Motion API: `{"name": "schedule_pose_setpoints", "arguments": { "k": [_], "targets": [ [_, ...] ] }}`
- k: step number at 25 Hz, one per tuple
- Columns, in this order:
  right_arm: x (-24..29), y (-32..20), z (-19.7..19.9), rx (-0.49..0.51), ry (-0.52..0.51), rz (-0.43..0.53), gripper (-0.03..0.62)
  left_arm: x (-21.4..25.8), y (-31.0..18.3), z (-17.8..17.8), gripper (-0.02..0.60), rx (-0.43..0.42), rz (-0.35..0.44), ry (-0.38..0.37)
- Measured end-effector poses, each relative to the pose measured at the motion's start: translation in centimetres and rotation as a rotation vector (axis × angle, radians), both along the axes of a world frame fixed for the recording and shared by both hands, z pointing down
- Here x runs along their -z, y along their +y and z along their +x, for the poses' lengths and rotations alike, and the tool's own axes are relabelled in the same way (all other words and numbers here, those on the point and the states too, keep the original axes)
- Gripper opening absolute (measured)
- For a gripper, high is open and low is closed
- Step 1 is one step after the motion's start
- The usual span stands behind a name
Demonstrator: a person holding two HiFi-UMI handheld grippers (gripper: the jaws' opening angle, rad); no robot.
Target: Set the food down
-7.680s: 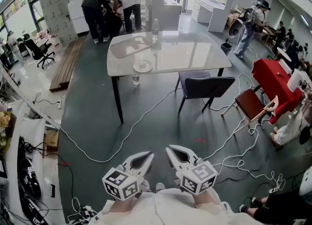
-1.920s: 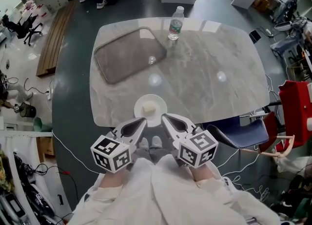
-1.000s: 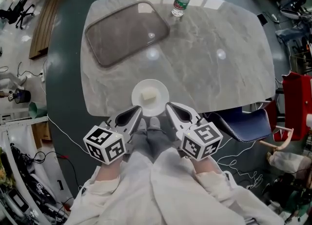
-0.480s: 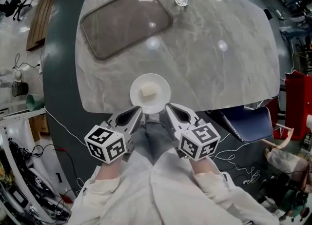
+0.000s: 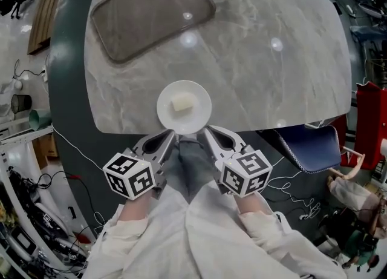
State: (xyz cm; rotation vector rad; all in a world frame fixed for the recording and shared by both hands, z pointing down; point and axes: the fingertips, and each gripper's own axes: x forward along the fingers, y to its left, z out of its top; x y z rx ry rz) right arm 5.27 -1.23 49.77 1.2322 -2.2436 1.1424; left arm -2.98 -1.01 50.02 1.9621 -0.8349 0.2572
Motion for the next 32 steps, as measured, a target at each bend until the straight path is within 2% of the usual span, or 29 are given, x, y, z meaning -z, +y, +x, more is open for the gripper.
{"name": "schedule_pose_setpoints", "arguments": {
  "k": [9, 17, 27, 32],
  "targets": [
    [-1.6, 0.3, 0.7, -0.036, 0.002, -0.038, 0.003, -1.8, 0.2, -0.3, 0.018, -0.011, -0.026, -0.024],
    [-2.3, 0.3, 0.7, -0.051, -0.001, -0.057, 0.005, -2.5, 0.1, -0.8, 0.020, 0.018, -0.036, -0.041],
    [-3.5, -0.1, 0.6, -0.055, 0.006, -0.079, 0.005, -3.6, -0.2, -1.7, 0.020, 0.015, -0.041, -0.069],
    [-3.6, -0.2, 0.6, -0.073, -0.007, -0.087, 0.006, -3.5, -0.4, -2.0, 0.021, 0.044, -0.043, -0.060]
  ]
}}
